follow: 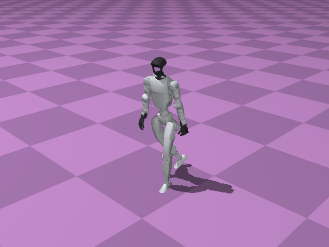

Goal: Walk run

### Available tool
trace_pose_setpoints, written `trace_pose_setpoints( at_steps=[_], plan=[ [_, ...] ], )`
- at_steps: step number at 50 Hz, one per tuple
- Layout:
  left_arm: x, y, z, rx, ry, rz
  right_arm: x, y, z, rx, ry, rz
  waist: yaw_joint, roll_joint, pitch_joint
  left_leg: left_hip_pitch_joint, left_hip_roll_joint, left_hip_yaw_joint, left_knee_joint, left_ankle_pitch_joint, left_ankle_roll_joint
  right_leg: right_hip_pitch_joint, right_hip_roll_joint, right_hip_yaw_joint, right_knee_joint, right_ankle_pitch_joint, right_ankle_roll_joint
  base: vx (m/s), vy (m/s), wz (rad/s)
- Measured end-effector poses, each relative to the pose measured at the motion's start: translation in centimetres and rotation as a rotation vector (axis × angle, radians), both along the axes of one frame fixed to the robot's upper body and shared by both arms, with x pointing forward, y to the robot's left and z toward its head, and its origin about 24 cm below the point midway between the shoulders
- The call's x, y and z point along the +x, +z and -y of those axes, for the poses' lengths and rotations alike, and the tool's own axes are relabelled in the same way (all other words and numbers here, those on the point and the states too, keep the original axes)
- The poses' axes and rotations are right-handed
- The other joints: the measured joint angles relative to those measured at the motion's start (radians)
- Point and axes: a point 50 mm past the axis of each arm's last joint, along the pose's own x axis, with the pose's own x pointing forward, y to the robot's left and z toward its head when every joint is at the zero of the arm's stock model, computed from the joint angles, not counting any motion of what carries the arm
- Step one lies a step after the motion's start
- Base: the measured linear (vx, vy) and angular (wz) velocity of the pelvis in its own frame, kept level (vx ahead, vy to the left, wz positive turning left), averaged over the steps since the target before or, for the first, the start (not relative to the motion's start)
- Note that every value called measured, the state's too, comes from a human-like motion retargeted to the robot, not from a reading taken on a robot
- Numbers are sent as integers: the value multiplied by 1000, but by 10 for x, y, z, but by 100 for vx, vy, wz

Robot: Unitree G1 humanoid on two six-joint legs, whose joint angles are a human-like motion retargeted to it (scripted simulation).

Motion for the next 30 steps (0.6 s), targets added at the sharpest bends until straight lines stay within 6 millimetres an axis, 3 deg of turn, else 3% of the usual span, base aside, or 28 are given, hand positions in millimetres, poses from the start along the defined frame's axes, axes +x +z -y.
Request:
trace_pose_setpoints(
  at_steps=[3, 7, 10, 15, 18, 21, 25, 27, 30],
  plan=[
    [2, 0, 1, -9, 161, 23, -19, -1, 0, -18, 42, -58, -41, 48, -9, 114, 58, 61, -51, -43, -16, -105, 7, -7, 270, 157, -10, 78, 6, -50],
    [29, 3, -19, 46, 169, 116, -26, -2, 0, -8, 37, -81, -84, 65, 11, 225, 44, 60, -125, -79, -40, -319, -78, -36, 586, 18, -66, 57, 5, -49],
    [60, 10, -40, 119, 51, 213, -34, -3, -4, 2, -44, -88, -148, 51, 25, 305, -10, 82, -208, -80, -45, -480, -135, -69, 646, -73, -83, 58, 5, 52],
    [114, 24, -57, 165, -140, 362, -53, -3, -7, 32, -142, -148, -231, 41, 41, 406, -74, 41, -266, -118, -75, -614, -155, -173, 315, -192, -163, 61, 2, 61],
    [143, 34, -58, 153, -188, 462, -60, -3, -8, 31, -154, -184, -262, 18, 65, 491, -124, 24, -300, -145, -89, -651, -102, -144, 26, -200, -190, 55, -4, 48],
    [161, 39, -49, 117, -187, 556, -65, -3, -9, 39, -153, -209, -270, 20, 67, 546, -136, 6, -303, -181, -109, -703, -58, -61, -103, -204, -190, 83, -13, 38],
    [154, 30, -25, 59, -67, 614, -69, -1, -4, 33, -155, -223, -256, 32, 54, 604, -158, -10, -274, -222, -139, -707, -67, -42, -29, -134, -259, 85, -8, 30],
    [136, 22, -15, 32, 0, 562, -69, -1, -2, 23, -165, -221, -268, 43, 41, 628, -165, -32, -248, -192, -155, -687, -88, -73, 17, -103, -270, 100, -15, 58],
    [99, 9, -4, 4, 37, 421, -65, -1, -1, 16, -202, -207, -284, 74, 37, 629, -146, -86, -161, -34, -207, -660, -109, -38, 107, -172, -259, 72, -5, 70]
  ],
)
